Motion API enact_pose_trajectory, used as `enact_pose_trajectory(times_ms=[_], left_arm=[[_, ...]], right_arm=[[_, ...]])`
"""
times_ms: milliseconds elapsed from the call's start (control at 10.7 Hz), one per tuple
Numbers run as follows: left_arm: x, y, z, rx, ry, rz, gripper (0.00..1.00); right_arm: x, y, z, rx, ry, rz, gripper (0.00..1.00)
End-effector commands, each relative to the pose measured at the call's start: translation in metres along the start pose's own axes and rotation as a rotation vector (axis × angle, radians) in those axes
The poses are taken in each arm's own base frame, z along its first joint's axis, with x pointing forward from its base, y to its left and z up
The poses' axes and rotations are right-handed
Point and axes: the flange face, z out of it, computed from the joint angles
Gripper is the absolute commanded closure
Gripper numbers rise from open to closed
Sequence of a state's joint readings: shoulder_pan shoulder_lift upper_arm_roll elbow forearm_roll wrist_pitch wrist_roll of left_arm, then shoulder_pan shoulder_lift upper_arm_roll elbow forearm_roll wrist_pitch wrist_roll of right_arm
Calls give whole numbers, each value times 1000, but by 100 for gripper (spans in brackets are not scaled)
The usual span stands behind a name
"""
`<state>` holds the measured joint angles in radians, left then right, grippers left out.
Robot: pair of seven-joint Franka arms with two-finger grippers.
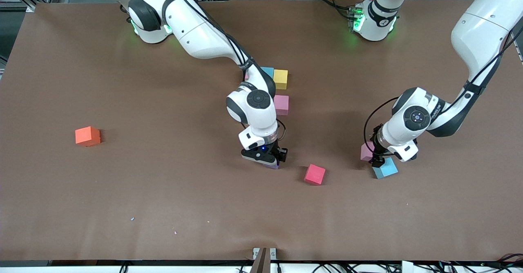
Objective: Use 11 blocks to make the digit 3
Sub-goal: 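Lift the purple block with the right gripper while the left gripper grasps pink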
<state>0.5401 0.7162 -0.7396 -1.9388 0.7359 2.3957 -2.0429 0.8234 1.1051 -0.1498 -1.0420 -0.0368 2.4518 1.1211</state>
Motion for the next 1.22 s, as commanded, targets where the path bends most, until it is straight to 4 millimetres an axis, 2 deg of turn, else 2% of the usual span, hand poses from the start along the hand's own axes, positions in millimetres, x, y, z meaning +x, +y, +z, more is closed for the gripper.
enact_pose_trajectory(times_ms=[0, 188, 375, 469, 563, 657, 844, 938, 1126], left_arm=[[4, 2, 3, -17, 8, 13, 0], [2, 2, 4, -17, 7, 15, 0], [0, 3, 3, -19, 7, 10, 0], [2, 3, 3, -18, 6, 3, 30], [1, 3, 3, -19, 5, 5, 78], [1, 3, 2, -22, 6, 7, 94], [-1, 7, -6, -37, 11, 9, 96], [-3, 15, -15, -54, 6, -2, 96], [-25, 30, -35, -57, -7, -14, 96]], right_arm=[[5, -2, -13, -31, -18, -77, 69], [8, -3, -24, -55, -32, -136, 77], [15, -2, -42, -90, -60, -189, 80], [22, 0, -47, -84, -60, -218, 80], [22, 5, -51, -96, -71, -248, 85], [23, 16, -53, -110, -83, -278, 91], [34, 46, -54, -116, -99, -328, 91], [30, 59, -53, -102, -93, -336, 91], [27, 75, -56, -83, -85, -362, 91]])
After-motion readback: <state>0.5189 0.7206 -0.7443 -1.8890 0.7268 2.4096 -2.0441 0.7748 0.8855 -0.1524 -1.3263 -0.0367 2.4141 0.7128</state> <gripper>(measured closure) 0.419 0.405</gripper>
